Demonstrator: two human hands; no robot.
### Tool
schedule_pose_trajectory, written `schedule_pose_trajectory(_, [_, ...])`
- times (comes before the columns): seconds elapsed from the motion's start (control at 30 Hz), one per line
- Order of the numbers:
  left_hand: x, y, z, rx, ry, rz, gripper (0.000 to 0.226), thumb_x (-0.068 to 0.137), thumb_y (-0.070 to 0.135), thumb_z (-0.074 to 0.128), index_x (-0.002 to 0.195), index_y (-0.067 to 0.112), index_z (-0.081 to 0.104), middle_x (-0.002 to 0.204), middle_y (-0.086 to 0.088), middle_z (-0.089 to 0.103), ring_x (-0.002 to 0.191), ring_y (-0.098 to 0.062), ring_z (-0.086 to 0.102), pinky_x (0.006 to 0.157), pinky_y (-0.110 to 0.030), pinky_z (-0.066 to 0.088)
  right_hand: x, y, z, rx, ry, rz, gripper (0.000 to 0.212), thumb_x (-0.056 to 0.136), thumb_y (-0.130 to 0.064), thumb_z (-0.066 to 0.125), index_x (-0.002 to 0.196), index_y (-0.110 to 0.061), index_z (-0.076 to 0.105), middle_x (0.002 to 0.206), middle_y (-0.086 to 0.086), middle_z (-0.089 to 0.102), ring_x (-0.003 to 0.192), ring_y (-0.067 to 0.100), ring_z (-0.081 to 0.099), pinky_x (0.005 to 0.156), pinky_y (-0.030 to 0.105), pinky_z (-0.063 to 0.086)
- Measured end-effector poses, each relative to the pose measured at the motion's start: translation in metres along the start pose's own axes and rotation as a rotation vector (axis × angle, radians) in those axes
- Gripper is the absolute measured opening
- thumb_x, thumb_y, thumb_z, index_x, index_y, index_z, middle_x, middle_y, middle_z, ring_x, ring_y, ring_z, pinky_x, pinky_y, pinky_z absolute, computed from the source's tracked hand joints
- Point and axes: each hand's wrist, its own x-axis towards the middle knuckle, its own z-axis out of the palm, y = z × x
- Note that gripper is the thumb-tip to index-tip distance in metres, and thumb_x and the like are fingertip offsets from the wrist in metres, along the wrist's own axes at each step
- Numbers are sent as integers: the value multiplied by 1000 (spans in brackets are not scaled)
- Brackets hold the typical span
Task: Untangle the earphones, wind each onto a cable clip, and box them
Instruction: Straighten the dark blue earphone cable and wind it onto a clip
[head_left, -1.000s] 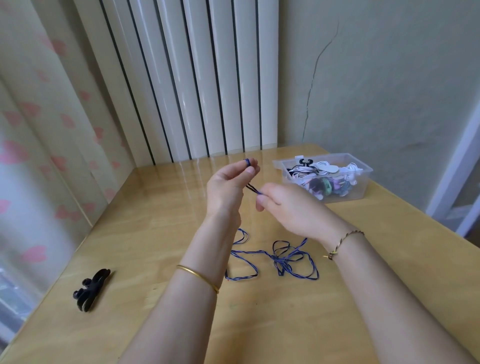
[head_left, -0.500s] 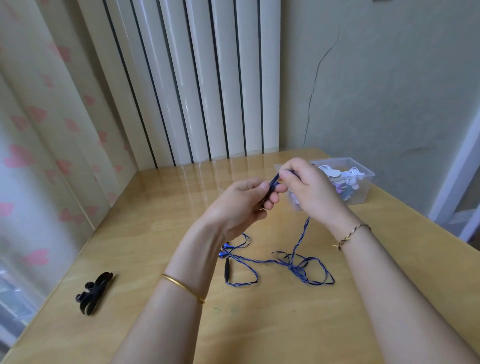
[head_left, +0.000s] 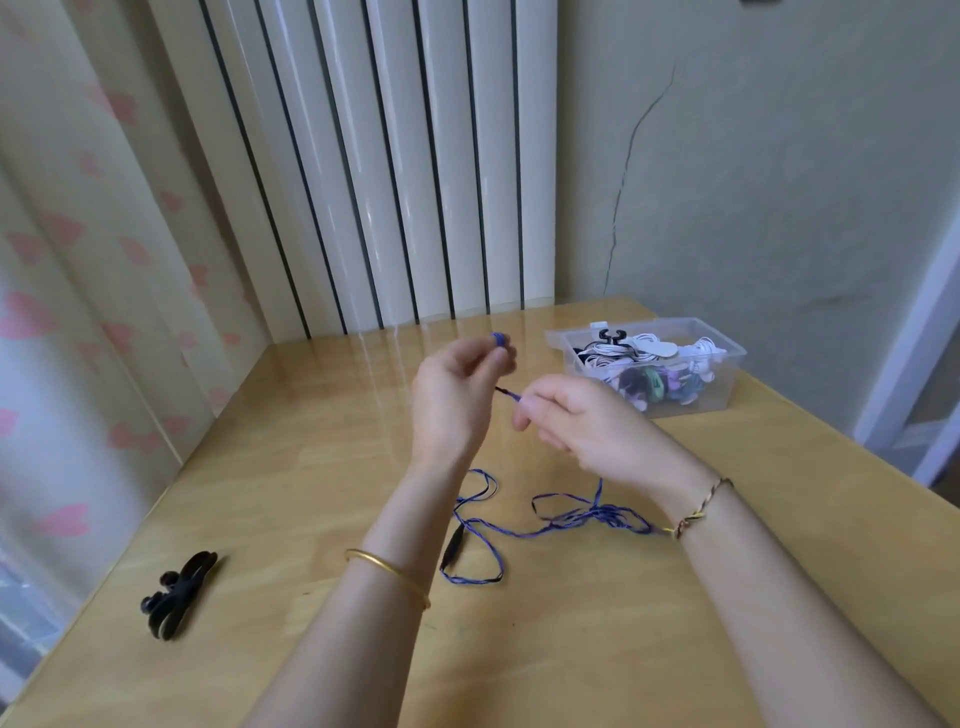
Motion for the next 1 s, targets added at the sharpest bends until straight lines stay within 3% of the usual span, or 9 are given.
schedule_pose_trajectory(0.1, [-1, 0, 0, 416, -206, 101, 20, 96, 17, 49, 95, 14, 69, 81, 3, 71, 82, -15, 64, 77, -27, 47, 3, -1, -13, -36, 168, -11, 25, 95, -18, 51, 72, -27, 56, 48, -16, 45, 47, 3, 37, 48, 19, 27])
schedule_pose_trajectory(0.2, [0, 8, -2, 263, -375, 15, 31, 102, 18, 39, 91, 7, 65, 69, 4, 61, 61, -7, 52, 61, -19, 39, 8, 5, -19, -47, 307, -3, 23, 94, -17, 52, 73, -26, 53, 64, -11, 52, 61, 6, 45, 59, 28, 36])
schedule_pose_trajectory(0.33, [-2, 19, -5, 53, -566, -136, 33, 103, 18, 36, 86, 13, 64, 65, 6, 52, 61, -9, 43, 64, -19, 37, 10, 15, -13, 43, 401, -28, 23, 95, -17, 54, 73, -25, 52, 65, -12, 51, 63, 5, 45, 62, 27, 36])
schedule_pose_trajectory(0.47, [-1, 26, -3, -508, -457, -406, 29, 102, 20, 38, 88, 17, 62, 63, 11, 55, 56, -3, 44, 64, -22, 32, 6, 21, 0, 165, 356, 8, 27, 97, -15, 49, 74, -24, 59, 51, -26, 51, 52, -5, 45, 52, 12, 29])
schedule_pose_trajectory(0.6, [1, 22, 4, -611, -209, -436, 19, 99, 15, 46, 95, 16, 64, 80, 7, 73, 71, 1, 66, 73, -25, 37, -2, 18, 11, 178, 135, 83, 26, 99, -19, 47, 79, -19, 64, 48, -13, 42, 41, 2, 35, 42, 10, 26])
schedule_pose_trajectory(0.67, [0, 17, 5, -511, -119, -331, 15, 97, 9, 50, 97, 11, 65, 90, 0, 73, 77, -3, 69, 74, -21, 46, -5, 13, 9, 189, -11, 130, 25, 100, -21, 45, 85, -14, 63, 53, -8, 39, 37, 2, 29, 38, 15, 26])
schedule_pose_trajectory(0.77, [1, 7, 1, -159, -97, -101, 14, 94, 3, 54, 96, 5, 68, 93, -8, 72, 81, -9, 70, 80, -21, 54, -9, 4, -4, 156, -66, 139, 18, 97, -19, 50, 86, -13, 63, 54, -4, 41, 35, 7, 29, 37, 21, 28])
schedule_pose_trajectory(0.9, [-2, 3, -1, 430, -302, 73, 20, 97, 16, 46, 92, 15, 66, 81, 5, 69, 83, -13, 65, 80, -29, 48, -1, 2, -19, -46, 151, 85, 8, 90, -21, 61, 83, -18, 65, 55, -6, 45, 43, 6, 43, 46, 26, 39])
schedule_pose_trajectory(1.0, [0, 10, 0, 544, -464, 55, 31, 102, 29, 38, 87, 15, 61, 71, 7, 60, 74, -15, 56, 68, -27, 43, 7, 10, -21, -137, 350, 23, 11, 84, -23, 67, 75, -25, 62, 52, -9, 47, 60, 17, 51, 63, 37, 48])
